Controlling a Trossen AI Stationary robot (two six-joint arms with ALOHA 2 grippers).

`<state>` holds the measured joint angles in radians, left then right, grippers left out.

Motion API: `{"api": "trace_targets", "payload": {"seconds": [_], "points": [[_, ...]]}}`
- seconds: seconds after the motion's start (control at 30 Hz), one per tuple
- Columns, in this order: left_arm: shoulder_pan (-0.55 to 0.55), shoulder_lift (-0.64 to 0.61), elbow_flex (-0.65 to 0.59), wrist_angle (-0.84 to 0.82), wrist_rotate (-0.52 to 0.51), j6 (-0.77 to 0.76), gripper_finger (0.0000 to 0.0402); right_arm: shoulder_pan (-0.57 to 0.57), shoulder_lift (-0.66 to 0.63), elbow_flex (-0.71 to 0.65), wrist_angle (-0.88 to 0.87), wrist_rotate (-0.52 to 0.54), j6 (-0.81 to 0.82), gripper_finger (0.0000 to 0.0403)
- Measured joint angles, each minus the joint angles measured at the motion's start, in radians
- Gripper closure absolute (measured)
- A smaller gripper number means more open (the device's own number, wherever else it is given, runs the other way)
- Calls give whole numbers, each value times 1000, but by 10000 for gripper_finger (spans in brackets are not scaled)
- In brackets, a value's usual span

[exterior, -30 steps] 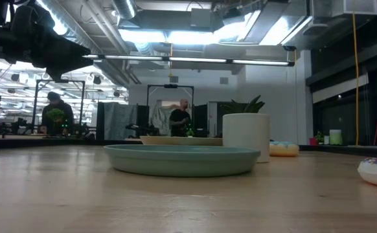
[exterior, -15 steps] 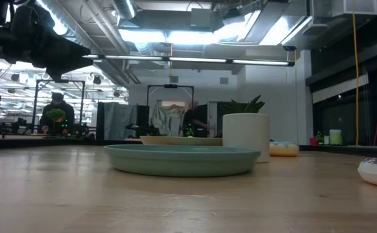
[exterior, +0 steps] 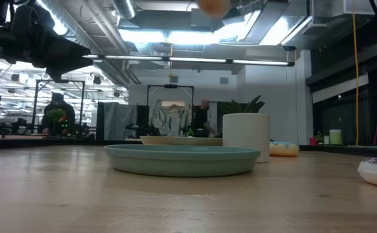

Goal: Pick & Place donuts
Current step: Put the small dark blue donut on the blue plate

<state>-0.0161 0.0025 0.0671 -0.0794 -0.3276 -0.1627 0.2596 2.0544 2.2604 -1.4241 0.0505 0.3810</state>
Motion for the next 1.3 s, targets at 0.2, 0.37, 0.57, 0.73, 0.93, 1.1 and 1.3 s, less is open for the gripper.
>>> {"api": "trace_targets", "payload": {"seconds": [0.2,0.37,0.57,0.73,0.93,1.1,1.3], "points": [[0,0,0,0,0,0,205,0,53,0,42,0,3,368],[0,0,0,0,0,0,205,0,98,0,90,0,-20,368],[0,0,0,0,0,0,205,-2,148,0,138,6,-47,368],[0,0,0,0,0,0,205,-9,187,0,159,9,-53,368],[0,0,0,0,0,0,205,-21,239,0,192,53,-80,368],[0,0,0,0,0,0,205,-33,278,0,206,54,-91,368],[0,0,0,0,0,0,205,-41,320,0,248,41,-97,368]]}}
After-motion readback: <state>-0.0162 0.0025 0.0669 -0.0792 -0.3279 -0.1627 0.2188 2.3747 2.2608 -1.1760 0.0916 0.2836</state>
